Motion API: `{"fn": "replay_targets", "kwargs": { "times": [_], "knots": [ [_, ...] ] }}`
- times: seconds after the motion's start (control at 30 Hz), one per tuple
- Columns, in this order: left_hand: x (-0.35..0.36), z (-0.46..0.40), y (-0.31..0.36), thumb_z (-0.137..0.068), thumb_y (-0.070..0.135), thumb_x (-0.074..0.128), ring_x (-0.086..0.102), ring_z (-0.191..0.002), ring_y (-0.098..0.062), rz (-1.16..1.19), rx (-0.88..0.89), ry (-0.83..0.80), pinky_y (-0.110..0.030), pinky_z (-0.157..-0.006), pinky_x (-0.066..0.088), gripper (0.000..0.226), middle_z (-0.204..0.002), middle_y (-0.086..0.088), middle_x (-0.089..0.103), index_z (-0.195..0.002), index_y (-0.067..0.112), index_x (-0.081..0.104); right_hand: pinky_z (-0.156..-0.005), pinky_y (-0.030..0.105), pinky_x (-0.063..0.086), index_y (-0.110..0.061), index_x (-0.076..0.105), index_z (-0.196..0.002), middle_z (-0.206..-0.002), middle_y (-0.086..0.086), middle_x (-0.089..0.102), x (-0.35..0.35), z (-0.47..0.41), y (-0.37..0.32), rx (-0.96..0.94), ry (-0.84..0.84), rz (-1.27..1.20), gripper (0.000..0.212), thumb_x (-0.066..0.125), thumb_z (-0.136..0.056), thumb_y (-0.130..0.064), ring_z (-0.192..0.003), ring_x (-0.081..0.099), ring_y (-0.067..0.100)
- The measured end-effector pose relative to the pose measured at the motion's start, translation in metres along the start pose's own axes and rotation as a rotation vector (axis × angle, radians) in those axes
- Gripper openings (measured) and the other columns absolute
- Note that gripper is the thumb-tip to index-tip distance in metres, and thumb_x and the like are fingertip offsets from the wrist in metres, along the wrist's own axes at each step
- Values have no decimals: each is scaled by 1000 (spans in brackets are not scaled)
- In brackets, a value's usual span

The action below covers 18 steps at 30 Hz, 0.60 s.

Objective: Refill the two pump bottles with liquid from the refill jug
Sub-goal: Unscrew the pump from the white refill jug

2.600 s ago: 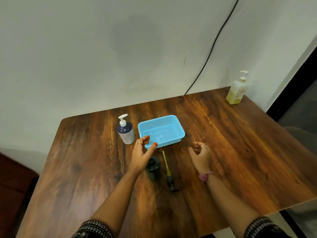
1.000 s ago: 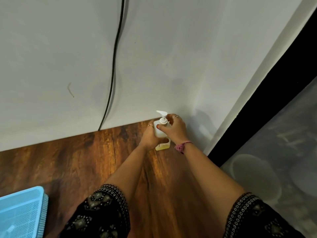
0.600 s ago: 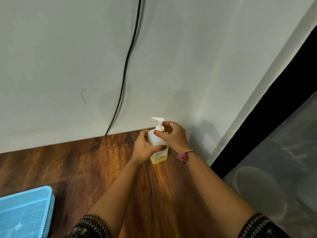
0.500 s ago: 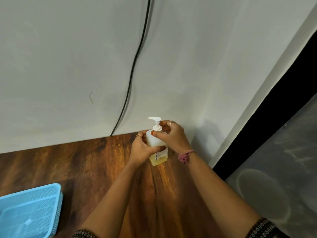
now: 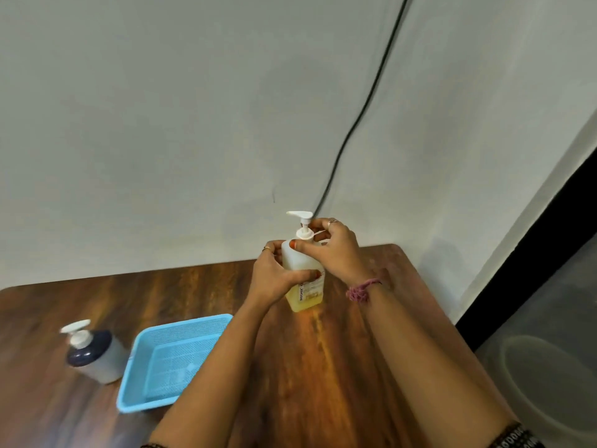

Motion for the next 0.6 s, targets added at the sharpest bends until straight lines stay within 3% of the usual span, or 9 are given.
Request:
{"fn": "replay_targets", "kwargs": {
  "times": [0.17, 0.37, 0.6],
  "knots": [
    [-74, 30, -3, -55, 36, 90, 62, -95, -11, -21, 30, -6, -31, -81, 57, 72, -108, 3, 62, -112, 22, 50, -66, 7, 49, -17, 68, -100, -89, -9, 68, 46, 33, -56, -2, 39, -40, 40, 85, -66, -31, -78, 62, -3],
    [-166, 64, 4, -56, 45, 87, 63, -94, -8, -63, 101, -7, -24, -78, 56, 72, -107, 8, 61, -113, 25, 47, -78, 23, 55, -20, 70, -99, -89, -6, 71, 99, 62, -129, -53, 45, -60, 39, 85, -65, -34, -84, 66, 8],
    [-248, 90, 14, -54, 47, 88, 63, -93, -7, -84, 165, 47, -27, -81, 56, 72, -104, 10, 60, -111, 27, 48, -75, 20, 52, -18, 69, -106, -94, -4, 70, 141, 89, -202, -173, 37, -9, 40, 81, -71, -33, -86, 64, 10]
  ]
}}
Point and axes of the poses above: each hand's wrist, its own z-axis away from the middle knuckle, its own x-axis out of the palm, y = z × x, the point moved 5 cm from there along -z, towards the middle knuckle
